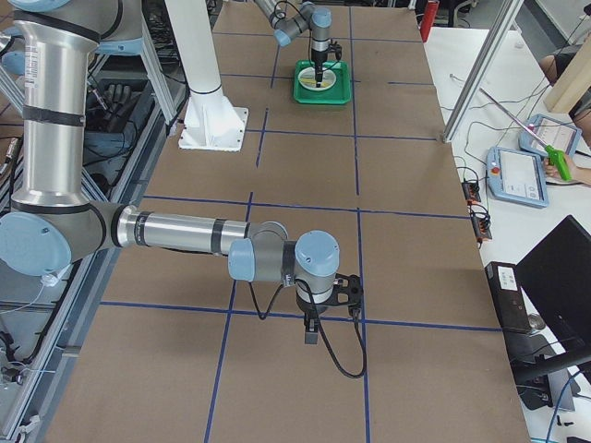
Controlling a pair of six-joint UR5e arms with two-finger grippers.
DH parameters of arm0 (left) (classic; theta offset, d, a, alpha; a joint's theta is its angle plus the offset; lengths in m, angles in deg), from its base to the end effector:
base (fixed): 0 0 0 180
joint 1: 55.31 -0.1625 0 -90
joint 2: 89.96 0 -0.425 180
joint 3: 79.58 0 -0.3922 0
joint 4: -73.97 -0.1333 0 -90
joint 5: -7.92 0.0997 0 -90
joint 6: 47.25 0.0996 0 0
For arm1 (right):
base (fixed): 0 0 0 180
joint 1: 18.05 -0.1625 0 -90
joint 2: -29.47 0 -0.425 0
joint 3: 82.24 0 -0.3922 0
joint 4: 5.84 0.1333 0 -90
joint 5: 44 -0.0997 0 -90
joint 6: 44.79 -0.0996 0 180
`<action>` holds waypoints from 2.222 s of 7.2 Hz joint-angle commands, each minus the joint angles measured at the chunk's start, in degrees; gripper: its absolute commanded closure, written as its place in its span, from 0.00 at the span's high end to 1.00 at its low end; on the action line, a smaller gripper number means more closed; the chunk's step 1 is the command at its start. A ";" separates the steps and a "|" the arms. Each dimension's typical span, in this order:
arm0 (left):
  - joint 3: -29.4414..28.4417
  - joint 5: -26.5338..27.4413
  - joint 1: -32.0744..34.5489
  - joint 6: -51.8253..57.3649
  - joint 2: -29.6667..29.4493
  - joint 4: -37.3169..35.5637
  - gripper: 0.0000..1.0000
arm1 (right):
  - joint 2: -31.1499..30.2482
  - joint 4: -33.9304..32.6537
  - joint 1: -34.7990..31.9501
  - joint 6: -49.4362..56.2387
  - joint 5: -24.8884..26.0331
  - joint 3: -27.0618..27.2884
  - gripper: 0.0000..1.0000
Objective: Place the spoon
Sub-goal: 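Lower the left gripper and close it on the yellow spoon handle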
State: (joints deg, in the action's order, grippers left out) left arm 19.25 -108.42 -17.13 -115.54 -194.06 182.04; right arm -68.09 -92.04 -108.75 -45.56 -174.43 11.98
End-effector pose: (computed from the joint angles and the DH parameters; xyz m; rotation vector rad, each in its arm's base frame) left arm 0.4154 -0.4400 0.4238 -0.0303 0.8279 -0.1064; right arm 0.0740 -0.4351 0.6817 0.0073 -0.7057 0.0218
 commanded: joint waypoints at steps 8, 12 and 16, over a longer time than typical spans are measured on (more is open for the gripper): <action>-0.14 -0.11 0.05 0.00 0.12 0.03 0.28 | 0.00 -0.02 0.00 -0.02 0.00 0.00 1.00; 0.57 -0.02 0.14 0.09 0.90 0.03 0.05 | 0.00 -0.02 0.00 -0.02 0.00 0.00 1.00; 6.08 -0.28 1.01 1.05 2.30 -1.89 0.01 | 0.00 0.07 0.00 -0.02 0.00 0.00 1.00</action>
State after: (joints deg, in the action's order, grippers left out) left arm 22.69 -108.66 -16.38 -114.76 -192.63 181.11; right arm -68.09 -92.04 -108.75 -45.56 -174.43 11.98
